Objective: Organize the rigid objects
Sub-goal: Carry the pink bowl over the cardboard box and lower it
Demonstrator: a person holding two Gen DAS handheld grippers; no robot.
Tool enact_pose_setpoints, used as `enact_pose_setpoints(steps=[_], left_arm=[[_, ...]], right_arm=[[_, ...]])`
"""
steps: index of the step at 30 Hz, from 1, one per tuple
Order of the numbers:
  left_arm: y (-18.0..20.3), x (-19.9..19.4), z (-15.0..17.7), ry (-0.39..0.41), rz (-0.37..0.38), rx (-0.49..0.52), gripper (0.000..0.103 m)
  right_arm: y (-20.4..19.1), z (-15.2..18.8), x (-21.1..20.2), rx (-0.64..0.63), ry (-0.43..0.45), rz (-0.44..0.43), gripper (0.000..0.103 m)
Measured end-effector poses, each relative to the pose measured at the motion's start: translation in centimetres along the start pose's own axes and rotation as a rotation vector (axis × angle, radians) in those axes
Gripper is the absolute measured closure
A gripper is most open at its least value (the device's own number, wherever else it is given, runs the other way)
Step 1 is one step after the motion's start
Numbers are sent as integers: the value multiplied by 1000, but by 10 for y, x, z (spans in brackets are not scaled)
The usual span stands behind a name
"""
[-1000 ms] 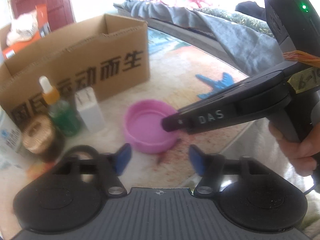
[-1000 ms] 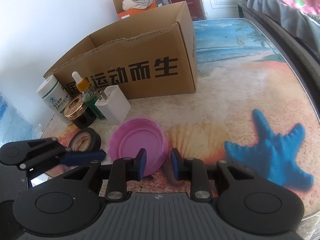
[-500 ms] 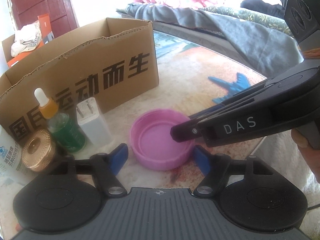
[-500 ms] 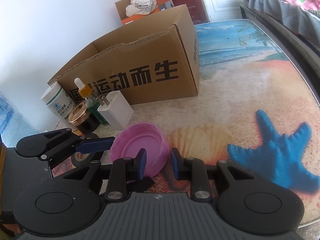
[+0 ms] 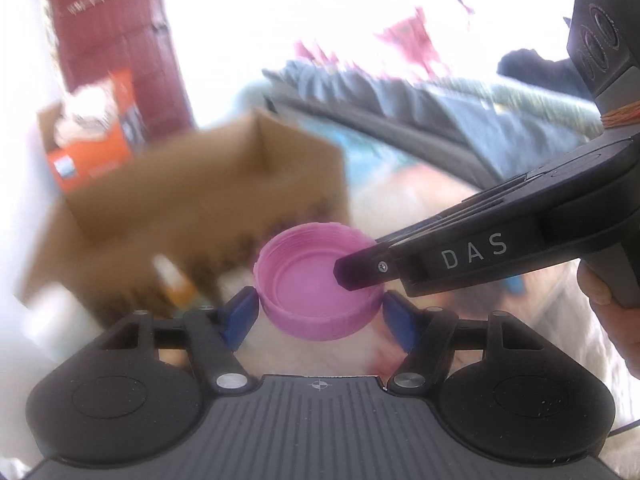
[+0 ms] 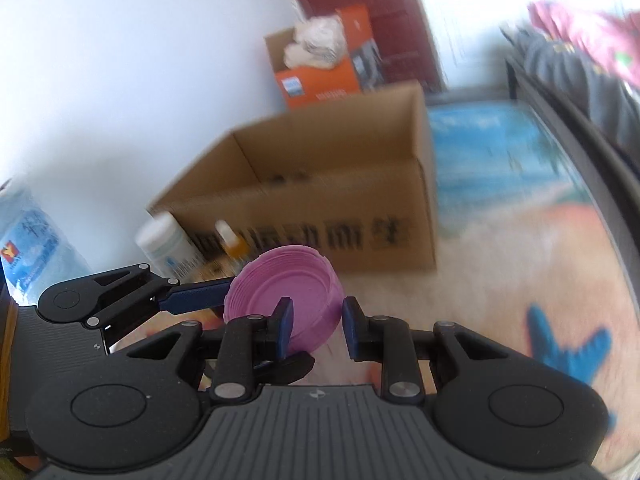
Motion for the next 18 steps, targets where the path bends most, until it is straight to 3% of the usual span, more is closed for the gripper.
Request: enact_pose_setpoints(steps=[6, 9, 14, 18], left_arm=[[-50, -28, -44, 76, -114, -41, 34], [-79, -25, -63, 55, -143, -73, 34], [-127, 12, -80, -95, -124, -134, 34], [-159, 52, -79, -253, -82, -189, 34]], right_arm=[[-36, -70, -2, -144, 90, -87, 74], [-45, -109, 17, -173, 61, -142, 74], [-47, -160, 80, -138, -106, -216, 74], [-40, -179, 142, -86, -270, -232, 74]])
Point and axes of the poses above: each gripper's, at about its wrist camera, not at the fingertips, and x roughly the way its jaws point, y to its right, z to its underside, the point moved 1 cm from there along x, roughly the way its jaws point, and after that the axes turned 6 degrees about -y, right-handed, at the moved point
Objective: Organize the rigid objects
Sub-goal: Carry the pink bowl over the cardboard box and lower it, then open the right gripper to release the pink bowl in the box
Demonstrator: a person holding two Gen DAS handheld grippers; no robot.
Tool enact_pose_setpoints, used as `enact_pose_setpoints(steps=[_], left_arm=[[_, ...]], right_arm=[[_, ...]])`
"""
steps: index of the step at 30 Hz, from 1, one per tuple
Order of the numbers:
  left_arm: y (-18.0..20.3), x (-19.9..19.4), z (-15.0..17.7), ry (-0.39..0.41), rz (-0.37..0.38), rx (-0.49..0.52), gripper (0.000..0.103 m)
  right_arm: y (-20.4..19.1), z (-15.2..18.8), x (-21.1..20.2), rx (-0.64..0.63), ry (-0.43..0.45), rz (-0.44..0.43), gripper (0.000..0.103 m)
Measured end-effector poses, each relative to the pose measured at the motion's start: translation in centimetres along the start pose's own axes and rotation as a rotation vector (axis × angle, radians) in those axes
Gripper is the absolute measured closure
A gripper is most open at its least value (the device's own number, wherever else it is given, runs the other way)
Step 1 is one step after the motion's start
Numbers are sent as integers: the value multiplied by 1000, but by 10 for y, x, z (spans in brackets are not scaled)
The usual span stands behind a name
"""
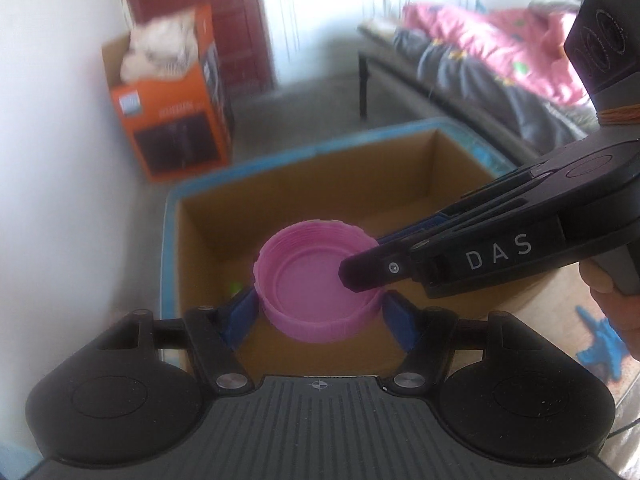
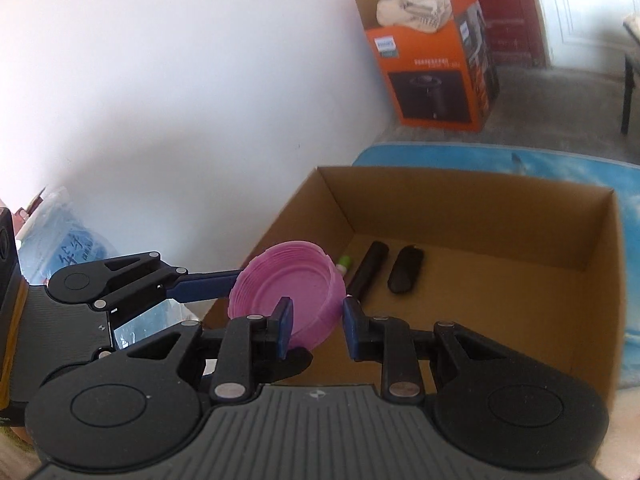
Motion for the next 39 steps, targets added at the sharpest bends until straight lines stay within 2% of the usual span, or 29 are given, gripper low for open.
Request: enact_pose_setpoints(steps=[6, 9, 11, 19, 24, 29, 33, 35, 37, 39], left_arm=[[-26, 53, -11, -215, 58, -38, 34], [-30, 72, -14, -295, 67, -30, 34], [-26, 76, -15, -311, 42, 16, 35], [-27, 84, -26, -395, 54, 48, 32], [-25, 82, -25, -414, 89, 49, 31], [-25, 72, -25, -397, 89, 50, 29], [-32, 57, -26, -336, 74, 36, 28], [-35, 48, -25, -295, 63, 26, 28], [-37, 35, -23, -242, 52, 13, 28], [-38, 19, -20, -186, 54, 2, 28]], right_arm=[[38, -23, 62, 115, -204, -40, 74], [47, -26, 87, 133, -288, -47, 74], [47, -25, 97, 140, -334, -57, 74], [53, -27, 136, 161, -501, -103, 74], [48, -26, 142, 129, -553, -110, 73], [49, -32, 137, 137, -543, -120, 72], [55, -40, 121, 162, -480, -121, 71], [57, -44, 113, 176, -450, -124, 66], [56, -45, 102, 177, -414, -123, 53], [51, -46, 88, 165, -367, -119, 50]])
Point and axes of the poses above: each gripper's, at about its wrist camera, not at the fingertips, and x roughly the way its jaws point, y to its right, z to its underside, the point moved 1 cm from there along x, roughly the way its jaws point, and after that the axes turned 6 degrees about -y, right-handed, at the moved point
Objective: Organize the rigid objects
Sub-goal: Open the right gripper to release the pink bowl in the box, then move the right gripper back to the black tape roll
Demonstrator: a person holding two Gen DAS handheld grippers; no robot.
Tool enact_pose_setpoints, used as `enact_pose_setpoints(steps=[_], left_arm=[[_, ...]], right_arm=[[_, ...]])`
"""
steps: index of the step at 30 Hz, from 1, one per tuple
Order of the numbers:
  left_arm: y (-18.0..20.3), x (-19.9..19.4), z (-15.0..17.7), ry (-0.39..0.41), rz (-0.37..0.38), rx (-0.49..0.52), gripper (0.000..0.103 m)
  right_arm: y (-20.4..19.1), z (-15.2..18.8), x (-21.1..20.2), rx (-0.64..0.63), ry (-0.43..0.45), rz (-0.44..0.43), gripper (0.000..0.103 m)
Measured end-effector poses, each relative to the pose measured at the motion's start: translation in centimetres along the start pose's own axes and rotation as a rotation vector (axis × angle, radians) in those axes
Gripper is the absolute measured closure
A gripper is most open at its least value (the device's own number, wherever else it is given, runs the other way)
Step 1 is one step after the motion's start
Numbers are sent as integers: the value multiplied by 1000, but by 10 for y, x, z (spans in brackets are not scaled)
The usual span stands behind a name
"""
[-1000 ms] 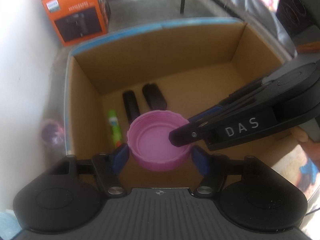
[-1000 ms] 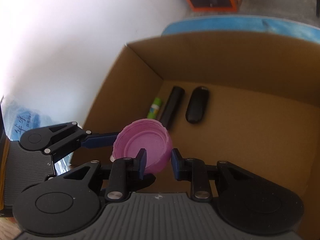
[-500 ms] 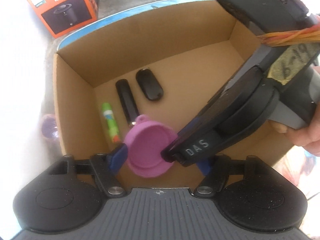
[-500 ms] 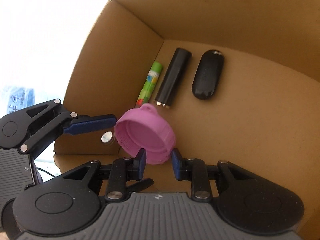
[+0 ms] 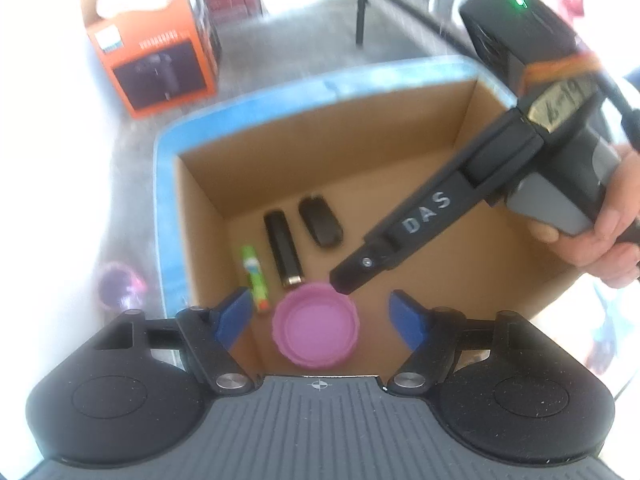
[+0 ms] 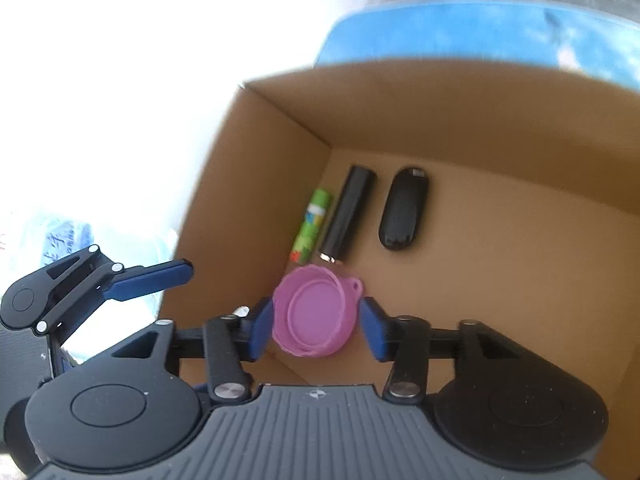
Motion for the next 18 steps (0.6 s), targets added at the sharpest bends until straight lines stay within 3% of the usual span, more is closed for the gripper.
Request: enact_pose_setpoints(steps=[5, 9, 11, 13, 18], left_arm=[[4, -42, 26, 157, 83, -16, 20], [8, -71, 57, 291, 230, -21, 5], [10, -79, 70, 330, 285, -35, 3], [15, -82, 81, 340, 311, -45, 3], [37, -77, 104, 301, 356, -47, 2]], right_arm=[[-17, 36, -47, -44, 141, -2, 34], [-32, 80, -85, -82, 261, 11, 22], [-41, 107, -100, -103, 324, 31, 13], [-51, 136, -114, -135, 396, 72, 2], [-72, 210, -136, -231, 525, 254, 0]])
Point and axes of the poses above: each gripper's, at about its wrist camera, not at the fingertips, and x roughly the way its jaws point, y to its right, z to its underside, the point moved 1 cm from there along x, roughly the way its jaws point, and after that the axes turned 6 degrees about -y, right-handed, at the moved point
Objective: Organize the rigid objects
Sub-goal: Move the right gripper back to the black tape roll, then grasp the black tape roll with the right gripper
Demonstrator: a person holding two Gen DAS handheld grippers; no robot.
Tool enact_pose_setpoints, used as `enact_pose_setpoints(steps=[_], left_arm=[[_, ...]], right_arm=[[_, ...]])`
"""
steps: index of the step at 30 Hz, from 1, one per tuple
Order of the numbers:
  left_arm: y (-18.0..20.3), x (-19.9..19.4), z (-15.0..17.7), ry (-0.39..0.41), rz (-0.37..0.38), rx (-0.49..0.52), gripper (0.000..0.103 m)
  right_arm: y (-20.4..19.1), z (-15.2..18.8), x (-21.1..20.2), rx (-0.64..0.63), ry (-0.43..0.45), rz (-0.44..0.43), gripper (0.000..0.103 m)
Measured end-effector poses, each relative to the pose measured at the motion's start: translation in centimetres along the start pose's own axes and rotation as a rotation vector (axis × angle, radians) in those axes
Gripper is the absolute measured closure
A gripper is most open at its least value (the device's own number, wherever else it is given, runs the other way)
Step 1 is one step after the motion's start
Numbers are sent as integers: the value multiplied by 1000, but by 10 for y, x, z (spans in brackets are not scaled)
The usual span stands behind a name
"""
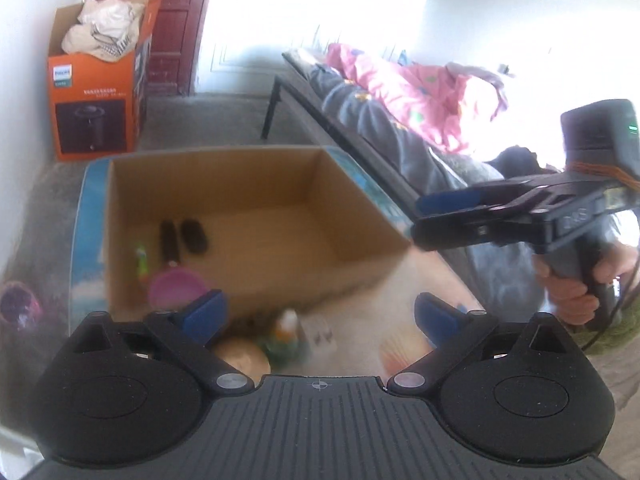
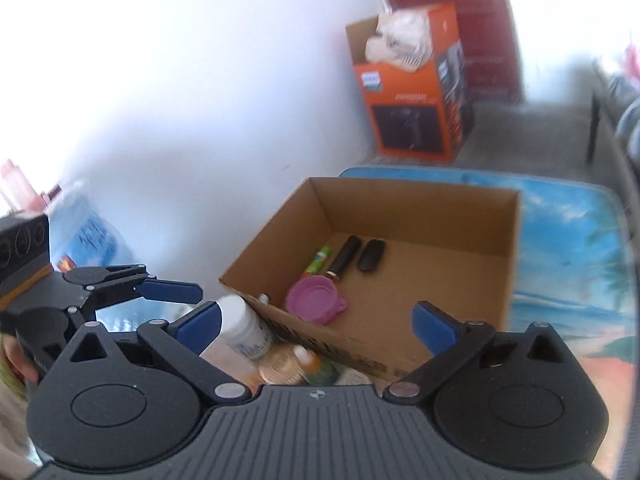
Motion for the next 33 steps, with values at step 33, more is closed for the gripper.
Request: enact_pose_setpoints(steps=[33], left_arm=[[24, 78, 126, -60, -282, 85, 5]], right_arm=[[-15, 128, 77, 189, 21, 104, 6]])
Point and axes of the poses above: each gripper's, at about its wrist camera, not at the fingertips, and x roughly the way its jaws point, y to its right, z to its underside, the point moved 1 cm from there along x, roughly the way its jaws point, and after that the axes turned 6 degrees about -y, right-handed, at the moved point
